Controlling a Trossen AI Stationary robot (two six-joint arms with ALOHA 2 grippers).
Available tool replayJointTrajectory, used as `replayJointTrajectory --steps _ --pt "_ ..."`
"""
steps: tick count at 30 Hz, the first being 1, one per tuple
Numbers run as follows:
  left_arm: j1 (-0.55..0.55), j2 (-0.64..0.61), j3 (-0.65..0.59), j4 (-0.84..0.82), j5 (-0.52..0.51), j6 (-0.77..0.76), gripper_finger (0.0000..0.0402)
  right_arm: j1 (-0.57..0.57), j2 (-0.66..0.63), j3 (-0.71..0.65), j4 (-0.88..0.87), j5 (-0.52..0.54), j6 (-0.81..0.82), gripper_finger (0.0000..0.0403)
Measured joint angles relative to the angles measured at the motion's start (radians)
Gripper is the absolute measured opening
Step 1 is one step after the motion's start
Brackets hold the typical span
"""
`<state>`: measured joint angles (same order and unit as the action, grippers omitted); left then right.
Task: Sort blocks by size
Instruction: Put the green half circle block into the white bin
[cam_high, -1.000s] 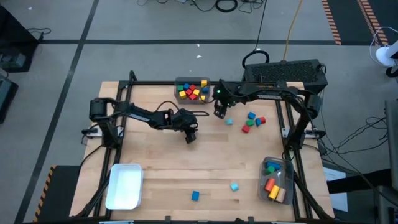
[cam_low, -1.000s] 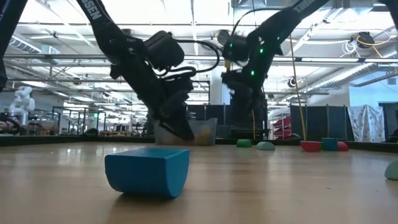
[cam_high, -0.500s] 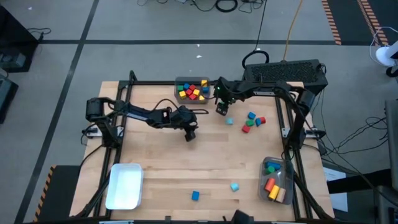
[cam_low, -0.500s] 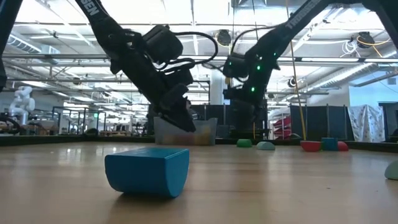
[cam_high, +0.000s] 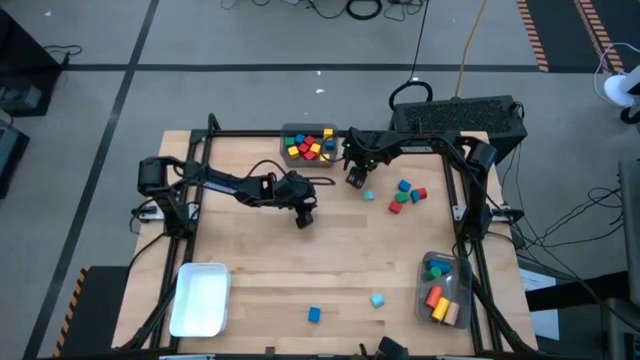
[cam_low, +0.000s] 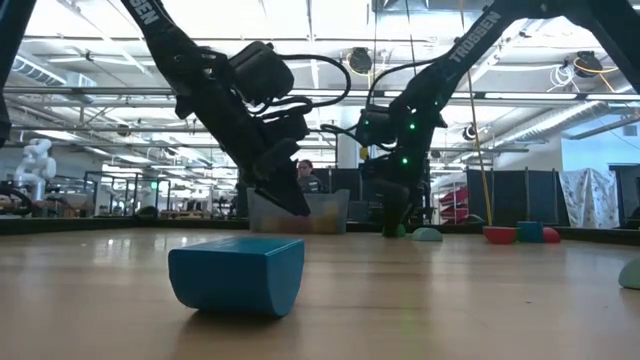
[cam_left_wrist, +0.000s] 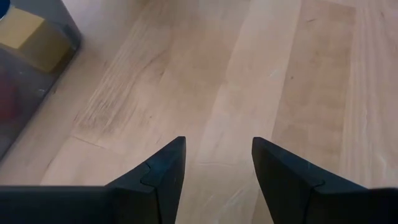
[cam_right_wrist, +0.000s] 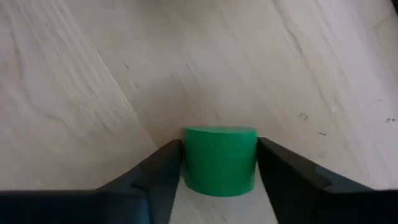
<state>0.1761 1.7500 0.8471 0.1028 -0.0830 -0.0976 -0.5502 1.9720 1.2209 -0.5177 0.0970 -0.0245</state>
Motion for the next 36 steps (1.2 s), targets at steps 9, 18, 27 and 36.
replayJointTrajectory --steps 9,18,27,36 --pt "0.000 0.000 0.000 0.001 0.000 -0.020 0.0187 0.015 -0.047 -0.006 -0.074 -0.006 0.048 0.0121" --pt "-0.032 0.000 0.000 0.082 -0.004 0.056 0.0187 0.080 -0.174 -0.007 -0.060 -0.261 0.090 0.0117" --pt "-0.087 0.000 0.001 0.141 -0.120 0.161 0.0187 0.159 -0.222 -0.006 -0.006 -0.393 0.100 0.0052" --pt "-0.126 -0.016 0.001 0.038 -0.157 0.133 0.0187 0.260 -0.223 -0.053 -0.030 -0.278 0.106 0.0045"
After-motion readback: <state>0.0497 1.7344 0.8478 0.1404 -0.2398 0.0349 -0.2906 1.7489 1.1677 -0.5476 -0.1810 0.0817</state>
